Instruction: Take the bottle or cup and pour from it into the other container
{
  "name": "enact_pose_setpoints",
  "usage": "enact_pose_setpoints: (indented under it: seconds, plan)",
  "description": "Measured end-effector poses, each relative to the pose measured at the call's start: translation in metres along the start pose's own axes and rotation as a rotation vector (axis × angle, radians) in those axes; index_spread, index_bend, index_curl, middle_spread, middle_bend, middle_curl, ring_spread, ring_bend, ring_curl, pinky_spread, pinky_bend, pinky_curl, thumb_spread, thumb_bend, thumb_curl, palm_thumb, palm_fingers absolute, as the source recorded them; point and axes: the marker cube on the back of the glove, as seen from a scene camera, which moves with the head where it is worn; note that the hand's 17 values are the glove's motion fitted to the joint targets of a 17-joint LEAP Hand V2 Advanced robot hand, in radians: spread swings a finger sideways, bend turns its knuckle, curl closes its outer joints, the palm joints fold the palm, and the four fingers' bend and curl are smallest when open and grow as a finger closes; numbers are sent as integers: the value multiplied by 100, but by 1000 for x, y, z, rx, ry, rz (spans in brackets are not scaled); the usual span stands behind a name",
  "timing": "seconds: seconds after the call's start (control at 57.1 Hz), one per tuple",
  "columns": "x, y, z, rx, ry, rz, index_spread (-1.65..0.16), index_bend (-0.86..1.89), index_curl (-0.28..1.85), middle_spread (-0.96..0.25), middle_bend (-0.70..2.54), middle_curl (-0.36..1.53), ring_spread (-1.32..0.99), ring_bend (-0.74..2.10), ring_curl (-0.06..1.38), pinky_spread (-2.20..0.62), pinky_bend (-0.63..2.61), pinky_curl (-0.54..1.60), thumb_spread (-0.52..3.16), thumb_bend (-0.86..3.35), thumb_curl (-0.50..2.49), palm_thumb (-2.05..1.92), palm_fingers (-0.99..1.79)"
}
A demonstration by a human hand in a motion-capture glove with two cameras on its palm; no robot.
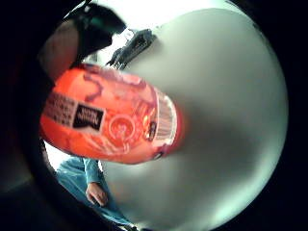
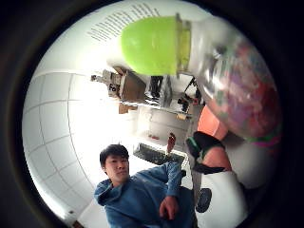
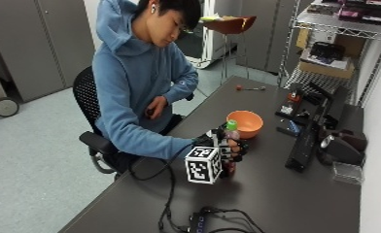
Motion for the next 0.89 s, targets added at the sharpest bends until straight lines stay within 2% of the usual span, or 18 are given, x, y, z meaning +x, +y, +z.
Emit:
enact_pose_setpoints:
  seconds: [0.175, 0.473, 0.718, 0.893]
  plan:
    - [1, -10, 11, 80, -42, -6, -20, 18, 21, 0, 51, 41, -5, 68, 34, 12, 38, 29, 71, 4, 47, 105, 94]
    - [-4, -20, 31, 85, -57, 15, -16, 13, 29, -6, 43, 46, -15, 59, 40, -5, 36, 33, 28, -2, 60, 118, 105]
    - [-26, -23, 51, -100, 25, -3, -15, 13, 31, -7, 41, 50, -16, 57, 43, -11, 36, 36, 14, -3, 65, 118, 109]
    - [-64, -31, 63, -336, 223, -17, -15, 12, 31, -7, 40, 51, -17, 56, 45, -12, 37, 37, 10, -3, 67, 117, 111]
